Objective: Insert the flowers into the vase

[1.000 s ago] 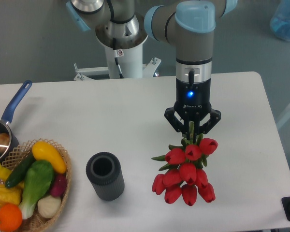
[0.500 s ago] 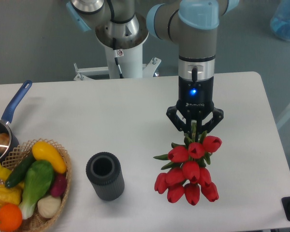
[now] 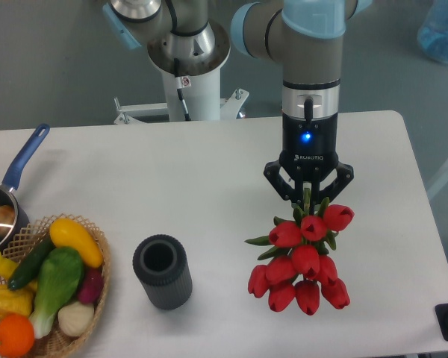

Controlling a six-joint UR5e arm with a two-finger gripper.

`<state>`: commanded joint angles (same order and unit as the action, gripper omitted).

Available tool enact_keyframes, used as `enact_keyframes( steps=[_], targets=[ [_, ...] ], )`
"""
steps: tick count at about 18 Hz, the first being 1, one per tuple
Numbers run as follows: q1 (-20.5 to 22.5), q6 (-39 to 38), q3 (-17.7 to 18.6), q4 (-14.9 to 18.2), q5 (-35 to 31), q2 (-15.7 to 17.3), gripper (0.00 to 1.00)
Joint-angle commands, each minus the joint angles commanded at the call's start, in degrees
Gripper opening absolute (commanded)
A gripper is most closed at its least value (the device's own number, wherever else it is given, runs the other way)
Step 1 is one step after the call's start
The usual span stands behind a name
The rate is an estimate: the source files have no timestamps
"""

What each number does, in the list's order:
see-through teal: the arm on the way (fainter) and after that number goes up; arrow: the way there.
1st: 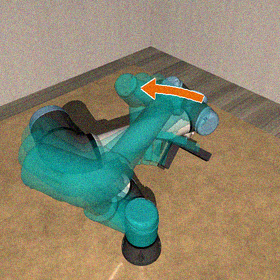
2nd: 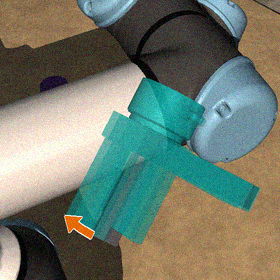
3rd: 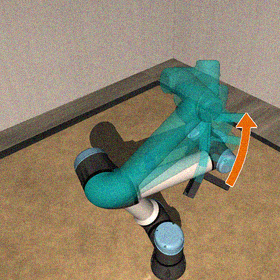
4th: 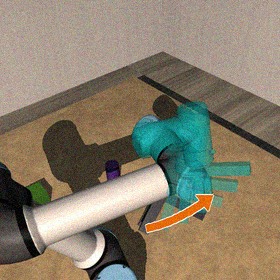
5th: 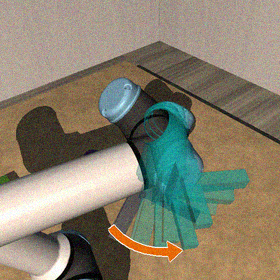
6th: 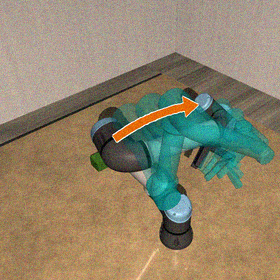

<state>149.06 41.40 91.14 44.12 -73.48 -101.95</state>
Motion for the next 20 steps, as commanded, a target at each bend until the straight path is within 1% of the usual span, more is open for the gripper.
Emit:
enact_keyframes(
  steps=[5,7,13,17,20],
  targets=[
    [-0.7,-0.3,-1.8,-0.2,0.3,-0.4,0.1],
    [-0.8,-1.3,-2.4,-0.2,2.4,-0.4,0.1],
    [-1.4,-1.4,-2.5,-0.3,7.7,0.6,0.1],
    [-1.7,-1.1,-3.0,-1.2,14.0,0.4,0.1],
    [-1.7,-1.1,-3.0,-1.2,22.6,0.4,0.1]
  ],
)
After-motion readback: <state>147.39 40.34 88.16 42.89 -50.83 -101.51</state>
